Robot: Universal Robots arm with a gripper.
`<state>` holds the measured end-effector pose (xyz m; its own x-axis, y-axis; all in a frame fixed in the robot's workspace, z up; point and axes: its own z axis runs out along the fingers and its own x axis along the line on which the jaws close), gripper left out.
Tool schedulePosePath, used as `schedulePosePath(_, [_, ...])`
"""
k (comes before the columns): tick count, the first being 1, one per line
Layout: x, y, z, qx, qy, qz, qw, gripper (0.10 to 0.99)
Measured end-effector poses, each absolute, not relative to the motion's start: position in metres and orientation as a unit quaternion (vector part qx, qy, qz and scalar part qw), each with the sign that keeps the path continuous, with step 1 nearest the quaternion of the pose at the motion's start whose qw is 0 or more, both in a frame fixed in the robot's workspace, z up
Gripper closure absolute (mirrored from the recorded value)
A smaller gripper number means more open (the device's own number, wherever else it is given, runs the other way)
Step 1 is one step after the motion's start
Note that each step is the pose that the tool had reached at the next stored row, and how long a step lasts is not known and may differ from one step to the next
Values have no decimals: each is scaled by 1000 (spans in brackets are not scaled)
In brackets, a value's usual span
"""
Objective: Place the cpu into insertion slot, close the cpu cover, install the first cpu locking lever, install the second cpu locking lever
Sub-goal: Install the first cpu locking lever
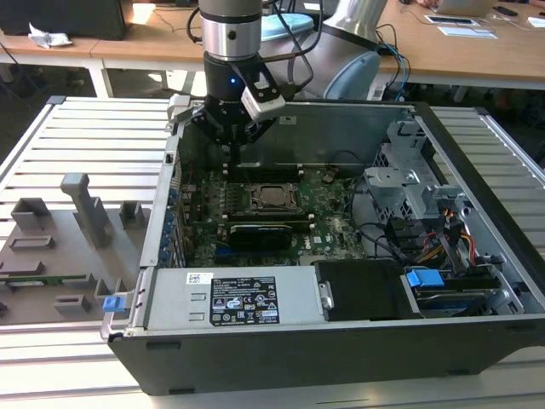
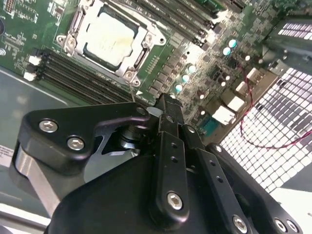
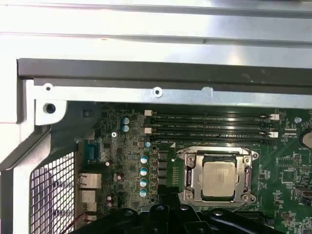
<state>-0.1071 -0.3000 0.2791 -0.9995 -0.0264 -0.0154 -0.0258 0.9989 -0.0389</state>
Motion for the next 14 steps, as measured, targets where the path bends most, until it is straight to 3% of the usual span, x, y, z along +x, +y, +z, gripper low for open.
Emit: schedulePosePath(14, [-111, -271, 279, -13, 1000, -19, 8, 980])
